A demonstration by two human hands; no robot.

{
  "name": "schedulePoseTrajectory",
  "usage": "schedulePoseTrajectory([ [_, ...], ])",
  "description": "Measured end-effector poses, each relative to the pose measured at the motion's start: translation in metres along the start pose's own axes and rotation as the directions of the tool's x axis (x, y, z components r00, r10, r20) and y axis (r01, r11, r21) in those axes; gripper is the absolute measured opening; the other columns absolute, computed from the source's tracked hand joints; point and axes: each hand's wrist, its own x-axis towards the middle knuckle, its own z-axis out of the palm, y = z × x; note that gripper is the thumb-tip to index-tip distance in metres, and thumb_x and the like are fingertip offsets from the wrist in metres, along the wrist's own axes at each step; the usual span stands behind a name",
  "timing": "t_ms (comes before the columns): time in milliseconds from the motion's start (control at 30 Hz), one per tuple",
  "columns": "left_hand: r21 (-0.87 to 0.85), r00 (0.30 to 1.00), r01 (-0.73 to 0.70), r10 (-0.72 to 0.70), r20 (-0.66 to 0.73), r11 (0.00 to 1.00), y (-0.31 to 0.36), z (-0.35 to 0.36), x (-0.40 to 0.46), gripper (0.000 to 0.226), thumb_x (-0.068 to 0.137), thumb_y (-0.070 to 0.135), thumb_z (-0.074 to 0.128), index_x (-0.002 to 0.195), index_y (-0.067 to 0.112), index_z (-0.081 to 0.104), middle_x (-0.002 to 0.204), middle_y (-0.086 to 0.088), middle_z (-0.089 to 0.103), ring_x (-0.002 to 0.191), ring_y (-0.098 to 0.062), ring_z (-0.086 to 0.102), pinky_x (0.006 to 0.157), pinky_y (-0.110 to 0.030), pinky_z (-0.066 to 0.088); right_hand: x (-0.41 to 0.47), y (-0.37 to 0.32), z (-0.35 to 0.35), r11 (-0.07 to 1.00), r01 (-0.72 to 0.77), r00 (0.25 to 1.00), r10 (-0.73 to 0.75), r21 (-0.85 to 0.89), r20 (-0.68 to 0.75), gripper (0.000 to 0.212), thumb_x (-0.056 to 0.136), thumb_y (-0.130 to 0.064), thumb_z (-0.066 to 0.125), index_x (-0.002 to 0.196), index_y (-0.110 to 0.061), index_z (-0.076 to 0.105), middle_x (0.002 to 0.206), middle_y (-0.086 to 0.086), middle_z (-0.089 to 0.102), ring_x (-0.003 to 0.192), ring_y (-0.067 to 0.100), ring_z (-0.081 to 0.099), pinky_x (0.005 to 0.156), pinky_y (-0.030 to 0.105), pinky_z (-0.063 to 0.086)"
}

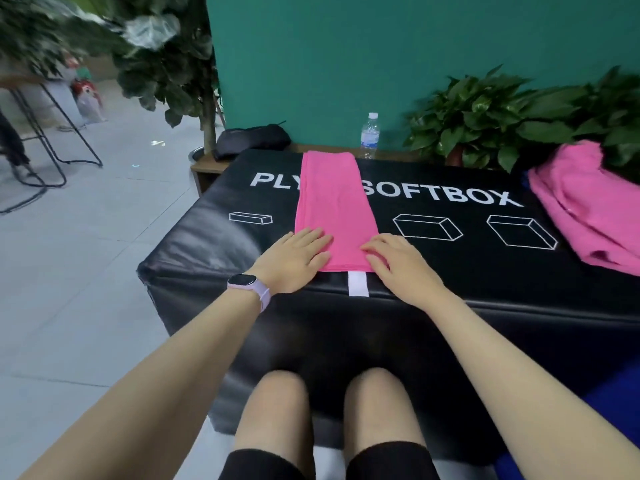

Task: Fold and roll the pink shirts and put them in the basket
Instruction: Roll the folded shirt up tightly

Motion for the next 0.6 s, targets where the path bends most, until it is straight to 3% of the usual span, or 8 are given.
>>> schedulePoseTrajectory([
  [100,0.004,1.0,0.028,-0.028,0.003,1.0,0.004,0.002,-0.01,0.057,0.106,0.054,0.018,0.16,0.036,0.015,0.168,0.01,0.009,0.154,-0.013,0.002,0.124,-0.037,0.002,-0.005,-0.001,-0.002,0.996,-0.058,0.992,0.065,-0.063,0.106,0.045,0.109,-0.041,0.029,0.15,-0.032,0.045,0.162,-0.011,0.032,0.149,0.01,0.025,0.121,0.033,0.018],
  [233,-0.012,0.997,0.068,-0.068,0.021,0.998,0.015,0.002,-0.023,0.071,0.096,0.072,0.017,0.159,0.039,0.013,0.168,0.012,0.005,0.154,-0.01,-0.002,0.126,-0.039,0.001,-0.017,0.003,-0.002,0.996,-0.033,0.988,0.044,-0.077,0.15,0.05,0.107,-0.052,0.027,0.154,-0.039,0.036,0.164,-0.018,0.023,0.152,0.006,0.017,0.121,0.029,0.011],
  [333,-0.019,0.996,0.084,-0.083,0.03,0.996,0.023,0.001,-0.032,0.091,0.083,0.088,0.021,0.159,0.039,0.013,0.167,0.013,0.005,0.154,-0.011,-0.001,0.126,-0.039,0.002,-0.023,0.005,-0.005,0.997,-0.007,0.984,0.02,-0.075,0.177,0.065,0.097,-0.071,0.033,0.155,-0.041,0.032,0.165,-0.022,0.019,0.153,0.005,0.013,0.122,0.036,0.014],
  [433,-0.021,0.997,0.081,-0.081,0.008,0.996,0.028,0.001,-0.039,0.098,0.077,0.091,0.021,0.159,0.039,0.014,0.167,0.012,0.008,0.155,-0.012,0.002,0.126,-0.039,0.003,-0.028,0.006,-0.007,0.999,0.011,0.986,-0.005,-0.034,0.169,0.07,0.091,-0.075,0.04,0.153,-0.042,0.035,0.163,-0.023,0.022,0.152,0.006,0.018,0.121,0.036,0.017],
  [533,-0.013,0.997,0.067,-0.067,-0.026,0.998,0.029,0.007,-0.044,0.098,0.077,0.093,0.021,0.159,0.039,0.015,0.167,0.011,0.01,0.154,-0.013,0.005,0.126,-0.039,0.005,-0.035,0.007,-0.008,0.996,0.065,0.994,-0.07,0.058,0.084,0.055,0.091,-0.067,0.051,0.14,-0.042,0.044,0.149,-0.028,0.037,0.134,0.005,0.042,0.106,0.036,0.041],
  [600,-0.017,0.997,0.072,-0.072,-0.025,0.997,0.028,0.01,-0.045,0.1,0.075,0.095,0.021,0.159,0.04,0.014,0.167,0.013,0.009,0.154,-0.012,0.005,0.126,-0.038,0.005,-0.039,0.01,-0.008,0.986,0.127,0.992,-0.127,0.108,-0.012,0.037,0.089,-0.059,0.059,0.119,-0.038,0.05,0.126,-0.027,0.045,0.114,-0.004,0.045,0.09,0.026,0.042],
])
